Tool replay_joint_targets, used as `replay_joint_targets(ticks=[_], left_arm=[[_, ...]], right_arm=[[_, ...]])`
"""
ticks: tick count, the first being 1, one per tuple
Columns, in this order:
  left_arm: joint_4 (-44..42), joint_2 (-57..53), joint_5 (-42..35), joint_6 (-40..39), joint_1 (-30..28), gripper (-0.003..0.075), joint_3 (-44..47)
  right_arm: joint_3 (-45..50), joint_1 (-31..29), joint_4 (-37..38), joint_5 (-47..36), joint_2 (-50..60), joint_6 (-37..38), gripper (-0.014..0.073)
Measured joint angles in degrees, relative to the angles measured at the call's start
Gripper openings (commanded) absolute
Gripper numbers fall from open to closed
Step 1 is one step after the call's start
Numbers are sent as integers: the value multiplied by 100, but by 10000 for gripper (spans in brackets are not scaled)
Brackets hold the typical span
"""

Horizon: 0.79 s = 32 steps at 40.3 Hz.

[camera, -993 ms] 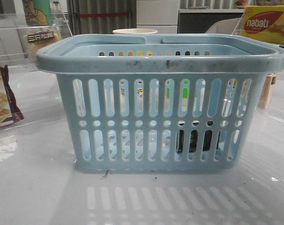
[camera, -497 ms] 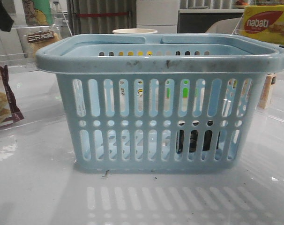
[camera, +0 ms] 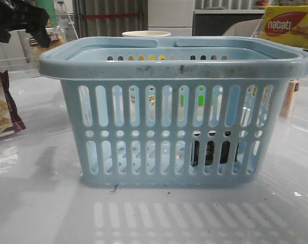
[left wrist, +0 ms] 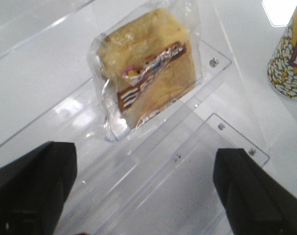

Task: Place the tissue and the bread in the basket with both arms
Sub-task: 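Grasp the wrapped bread slice with the left gripper and lift it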

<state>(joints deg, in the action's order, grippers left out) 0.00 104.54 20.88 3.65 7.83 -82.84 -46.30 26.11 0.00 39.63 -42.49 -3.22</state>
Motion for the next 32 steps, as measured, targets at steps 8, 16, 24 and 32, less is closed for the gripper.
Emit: replay_joint_targets(ticks=[8,16,24,32], left_arm=[[0,533,-438,0,0,614,-330],[-98,795,-1080,0,0,559,-416],[-189,807,-1362,0,-10,356,-434],[-228,807,-1373,0,-10,216,-434]], right_arm=[[0,0,0,0,0,0,570],[0,0,0,0,0,0,570],[0,0,0,0,0,0,570],[0,0,0,0,0,0,570]])
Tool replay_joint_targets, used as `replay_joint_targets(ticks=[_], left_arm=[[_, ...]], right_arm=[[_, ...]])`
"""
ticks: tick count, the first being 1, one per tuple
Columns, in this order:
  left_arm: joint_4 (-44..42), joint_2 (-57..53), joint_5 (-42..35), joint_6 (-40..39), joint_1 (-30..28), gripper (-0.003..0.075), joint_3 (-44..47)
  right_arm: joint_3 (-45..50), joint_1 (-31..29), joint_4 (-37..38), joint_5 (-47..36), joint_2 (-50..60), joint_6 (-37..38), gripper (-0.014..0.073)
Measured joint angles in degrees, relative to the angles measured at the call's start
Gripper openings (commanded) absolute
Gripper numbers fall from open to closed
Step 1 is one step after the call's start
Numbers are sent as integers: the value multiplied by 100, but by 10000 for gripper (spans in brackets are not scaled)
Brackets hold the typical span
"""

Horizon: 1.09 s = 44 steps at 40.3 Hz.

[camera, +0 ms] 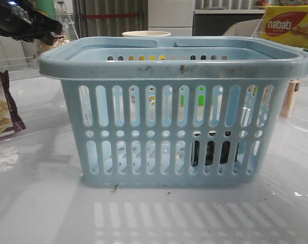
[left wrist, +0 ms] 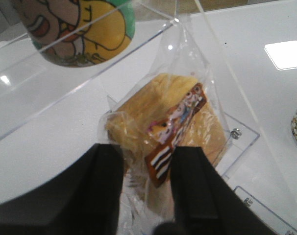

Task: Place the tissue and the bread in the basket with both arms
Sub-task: 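Grasp the wrapped bread slice with the left gripper and lift it, then carry the bread over the blue basket and open the left gripper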

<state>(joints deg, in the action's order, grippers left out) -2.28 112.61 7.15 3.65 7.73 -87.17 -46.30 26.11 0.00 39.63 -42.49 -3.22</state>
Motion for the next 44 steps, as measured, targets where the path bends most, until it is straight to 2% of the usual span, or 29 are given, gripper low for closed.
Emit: replay_joint_targets(ticks=[9,21,32,39,44], left_arm=[[-4,0,0,0,0,92,0],[-4,-236,177,0,0,91,0],[-13,-1523,1295,0,285,91,0],[-13,-2213,2380,144,845,91,0],[-13,-2437,3061,417,1454,91,-9]], right_arm=[[0,0,0,0,0,0,570],[0,0,0,0,0,0,570],[0,0,0,0,0,0,570],[0,0,0,0,0,0,570],[0,0,0,0,0,0,570]])
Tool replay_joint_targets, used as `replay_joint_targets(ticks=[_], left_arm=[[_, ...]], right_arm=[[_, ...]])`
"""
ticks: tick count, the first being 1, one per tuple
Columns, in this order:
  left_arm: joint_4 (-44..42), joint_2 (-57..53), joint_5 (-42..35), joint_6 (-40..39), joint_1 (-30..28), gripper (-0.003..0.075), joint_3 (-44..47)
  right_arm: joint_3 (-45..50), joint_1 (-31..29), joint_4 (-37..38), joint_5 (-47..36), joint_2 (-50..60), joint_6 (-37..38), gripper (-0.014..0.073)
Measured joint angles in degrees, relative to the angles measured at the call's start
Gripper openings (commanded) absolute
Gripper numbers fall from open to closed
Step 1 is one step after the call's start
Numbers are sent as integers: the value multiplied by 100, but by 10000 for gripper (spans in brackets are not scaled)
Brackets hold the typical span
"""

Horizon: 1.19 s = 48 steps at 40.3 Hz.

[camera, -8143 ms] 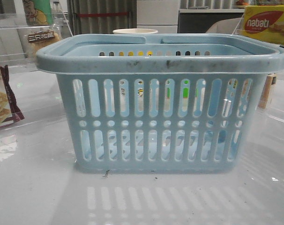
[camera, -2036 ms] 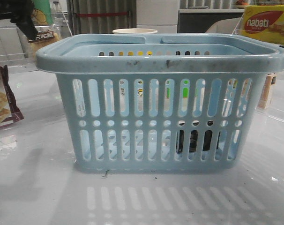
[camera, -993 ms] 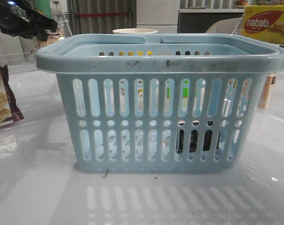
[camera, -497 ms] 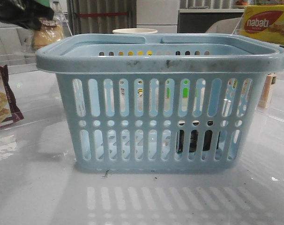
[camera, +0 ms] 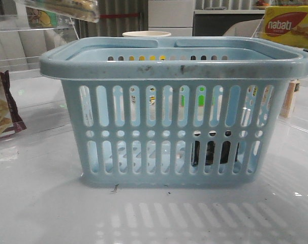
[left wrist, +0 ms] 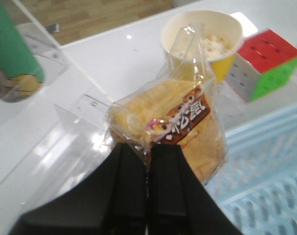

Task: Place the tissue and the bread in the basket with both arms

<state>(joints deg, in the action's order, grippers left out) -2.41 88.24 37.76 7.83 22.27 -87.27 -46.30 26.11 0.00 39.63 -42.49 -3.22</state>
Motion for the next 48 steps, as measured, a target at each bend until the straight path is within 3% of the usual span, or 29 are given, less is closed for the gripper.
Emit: replay_joint_targets(ticks=[6,13,17,21,24,37,48], left_arm=[[0,50,459,126,725,91,11],[11,393,531,138,1164,111,40],[160,608,544,138,1229,231,40],[350,740,544,138,1229,405,40],[431,777,544,138,1229,468,40],[607,348,781,138,1229,454,234],[787,-1237,561,138,1229,454,1547]], right_arm=[[0,0,0,0,0,0,570],[0,0,0,0,0,0,570],[0,0,0,9,0,0,570],[0,0,0,9,0,0,570],[0,0,0,9,0,0,570],[0,0,0,9,0,0,570],[0,0,0,9,0,0,570]])
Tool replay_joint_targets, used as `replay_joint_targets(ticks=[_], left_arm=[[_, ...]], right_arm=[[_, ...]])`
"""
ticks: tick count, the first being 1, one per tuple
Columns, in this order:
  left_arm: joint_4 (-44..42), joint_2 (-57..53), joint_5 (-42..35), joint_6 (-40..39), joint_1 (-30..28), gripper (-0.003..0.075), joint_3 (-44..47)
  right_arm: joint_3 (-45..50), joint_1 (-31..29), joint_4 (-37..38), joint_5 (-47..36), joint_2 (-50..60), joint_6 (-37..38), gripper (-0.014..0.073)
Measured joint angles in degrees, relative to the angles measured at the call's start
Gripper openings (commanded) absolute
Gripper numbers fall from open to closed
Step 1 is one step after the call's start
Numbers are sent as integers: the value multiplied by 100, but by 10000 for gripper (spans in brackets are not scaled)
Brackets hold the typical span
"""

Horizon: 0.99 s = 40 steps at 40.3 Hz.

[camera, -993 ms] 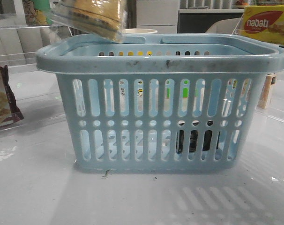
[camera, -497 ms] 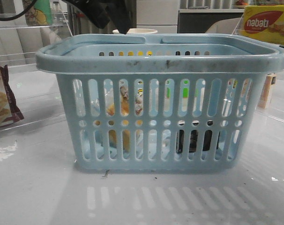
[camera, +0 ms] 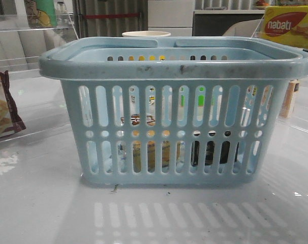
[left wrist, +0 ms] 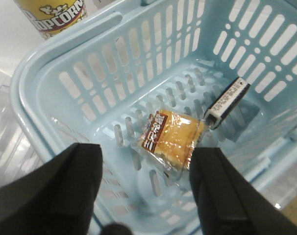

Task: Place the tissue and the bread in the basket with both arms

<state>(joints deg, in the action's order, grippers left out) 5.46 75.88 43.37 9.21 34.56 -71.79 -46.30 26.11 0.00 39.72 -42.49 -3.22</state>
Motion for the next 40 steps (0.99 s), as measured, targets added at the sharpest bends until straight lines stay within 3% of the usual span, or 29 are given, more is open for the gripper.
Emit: replay_joint_targets(ticks=[19,34,38,40], left_arm=[[353,-2799,-330,0,0,454,2449],[379,-4070,-330,-10,0,452,3028],[379,-4071,-330,-10,9,395,3028],[379,-4071,-330,-10,9,351,3028]], right_arm=[[0,0,0,48,0,0,570],[0,0,41,250,0,0,568],[0,0,57,348,0,0,489],[0,0,57,406,0,0,398]])
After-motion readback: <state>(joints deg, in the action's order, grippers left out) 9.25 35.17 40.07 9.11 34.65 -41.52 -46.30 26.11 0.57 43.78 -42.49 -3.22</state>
